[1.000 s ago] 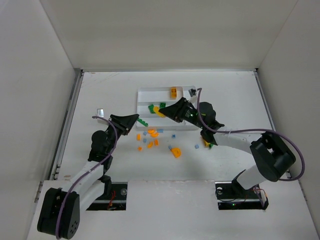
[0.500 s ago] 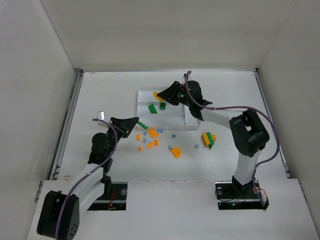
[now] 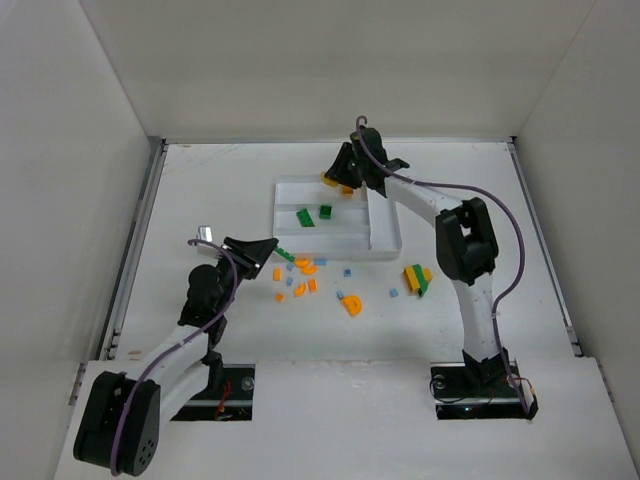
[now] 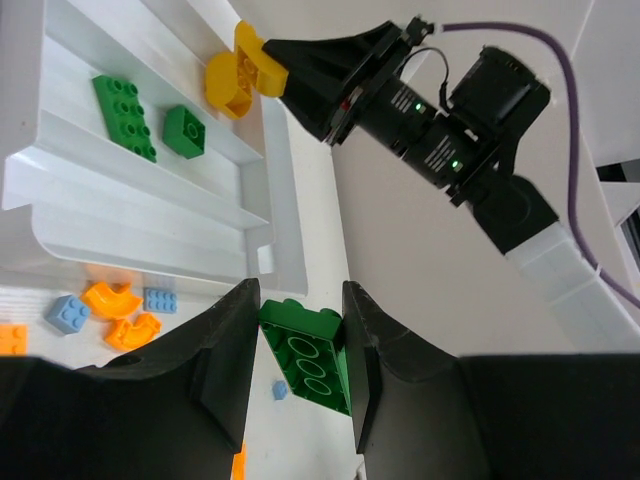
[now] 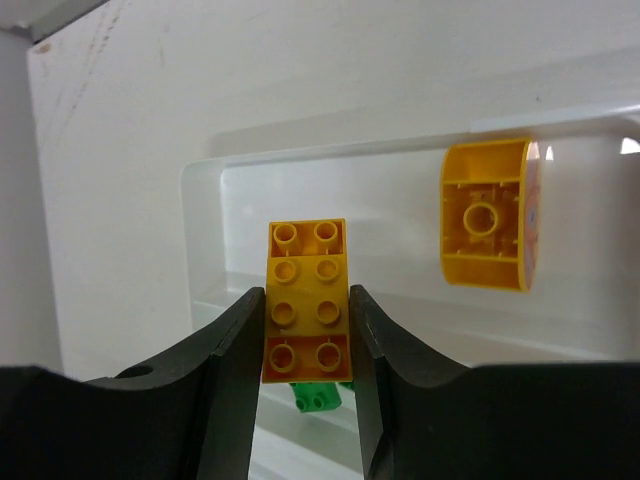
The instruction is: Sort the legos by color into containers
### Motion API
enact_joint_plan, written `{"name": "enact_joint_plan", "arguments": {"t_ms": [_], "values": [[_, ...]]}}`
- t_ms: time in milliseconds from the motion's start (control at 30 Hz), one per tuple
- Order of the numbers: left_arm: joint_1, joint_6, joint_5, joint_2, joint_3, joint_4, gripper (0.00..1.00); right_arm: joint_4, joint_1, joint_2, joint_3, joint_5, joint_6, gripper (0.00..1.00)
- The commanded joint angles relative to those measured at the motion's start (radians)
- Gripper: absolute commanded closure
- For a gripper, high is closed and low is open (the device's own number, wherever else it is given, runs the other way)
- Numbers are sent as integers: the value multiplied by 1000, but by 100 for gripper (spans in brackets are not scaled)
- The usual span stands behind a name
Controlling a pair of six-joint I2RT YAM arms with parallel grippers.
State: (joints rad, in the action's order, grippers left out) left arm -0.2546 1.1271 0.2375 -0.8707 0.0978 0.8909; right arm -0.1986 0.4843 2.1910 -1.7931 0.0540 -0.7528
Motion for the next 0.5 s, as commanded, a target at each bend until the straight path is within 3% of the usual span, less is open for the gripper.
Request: {"name": "enact_joint_plan", "arguments": {"t_ms": [0, 200, 333, 467], "values": [[-5, -36, -20, -16, 19, 37, 78, -172, -2, 61, -144, -75, 66, 66], [-13, -46, -46, -79, 63, 26, 78, -200, -5, 105, -203, -97, 66, 59], [-41, -58, -93, -143, 103, 25, 78, -168, 1, 76, -180, -89, 64, 41], [-73, -82, -156, -204, 152, 22, 78, -55, 13, -45, -83, -91, 93, 31]]}}
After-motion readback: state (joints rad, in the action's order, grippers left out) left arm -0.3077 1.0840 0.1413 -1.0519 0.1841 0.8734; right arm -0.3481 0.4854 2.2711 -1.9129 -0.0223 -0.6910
